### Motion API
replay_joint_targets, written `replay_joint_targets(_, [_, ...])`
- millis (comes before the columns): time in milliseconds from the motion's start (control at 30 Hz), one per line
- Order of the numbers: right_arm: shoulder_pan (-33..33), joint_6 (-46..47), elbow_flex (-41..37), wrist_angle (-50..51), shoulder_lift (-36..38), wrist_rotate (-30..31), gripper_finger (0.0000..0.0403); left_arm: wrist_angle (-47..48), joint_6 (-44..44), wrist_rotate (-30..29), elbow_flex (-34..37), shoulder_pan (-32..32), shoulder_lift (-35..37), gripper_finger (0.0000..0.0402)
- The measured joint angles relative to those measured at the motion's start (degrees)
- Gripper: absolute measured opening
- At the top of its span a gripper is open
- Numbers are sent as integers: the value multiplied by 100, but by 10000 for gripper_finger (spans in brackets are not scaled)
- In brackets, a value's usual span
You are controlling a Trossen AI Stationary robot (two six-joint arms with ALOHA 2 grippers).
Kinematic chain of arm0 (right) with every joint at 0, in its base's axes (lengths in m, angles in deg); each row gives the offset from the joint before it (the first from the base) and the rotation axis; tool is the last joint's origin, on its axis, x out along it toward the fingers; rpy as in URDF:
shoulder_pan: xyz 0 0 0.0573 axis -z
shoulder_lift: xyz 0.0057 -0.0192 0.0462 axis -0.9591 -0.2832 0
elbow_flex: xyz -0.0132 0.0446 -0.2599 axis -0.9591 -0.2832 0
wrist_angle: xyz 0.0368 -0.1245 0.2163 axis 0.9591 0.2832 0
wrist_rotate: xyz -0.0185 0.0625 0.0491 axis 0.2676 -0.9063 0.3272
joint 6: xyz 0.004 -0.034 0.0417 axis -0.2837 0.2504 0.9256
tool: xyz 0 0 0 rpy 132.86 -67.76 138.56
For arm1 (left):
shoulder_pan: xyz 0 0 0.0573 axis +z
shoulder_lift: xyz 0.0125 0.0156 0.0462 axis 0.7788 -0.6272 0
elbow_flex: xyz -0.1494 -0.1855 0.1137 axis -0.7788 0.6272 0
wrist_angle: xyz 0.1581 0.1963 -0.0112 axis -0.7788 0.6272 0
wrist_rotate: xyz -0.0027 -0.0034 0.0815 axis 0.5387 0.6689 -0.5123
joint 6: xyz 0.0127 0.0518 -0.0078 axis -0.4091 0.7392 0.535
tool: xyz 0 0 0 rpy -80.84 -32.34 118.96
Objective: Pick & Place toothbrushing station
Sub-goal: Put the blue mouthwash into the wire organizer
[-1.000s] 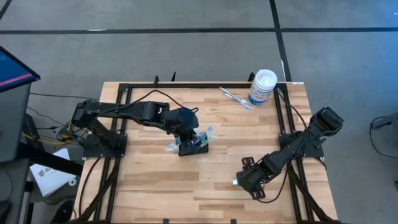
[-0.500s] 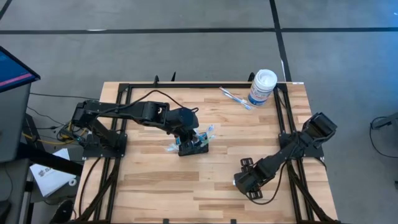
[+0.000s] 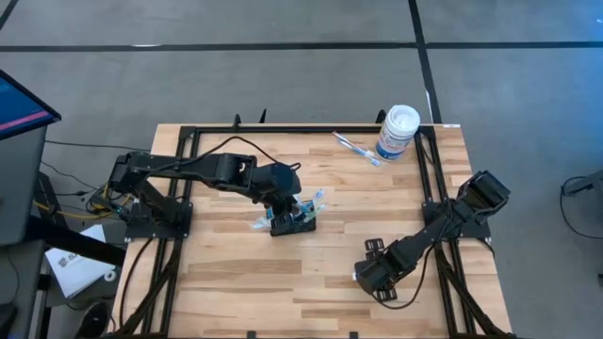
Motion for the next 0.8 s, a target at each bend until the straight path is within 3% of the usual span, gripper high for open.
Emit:
replay_joint_targets(333, [2, 13, -4, 39, 4, 24, 140, 2, 0, 0, 0, 0, 0, 108])
replay_joint_targets(800, [0, 42, -7, 76, 0, 24, 203, 2, 0, 0, 0, 0, 0, 108])
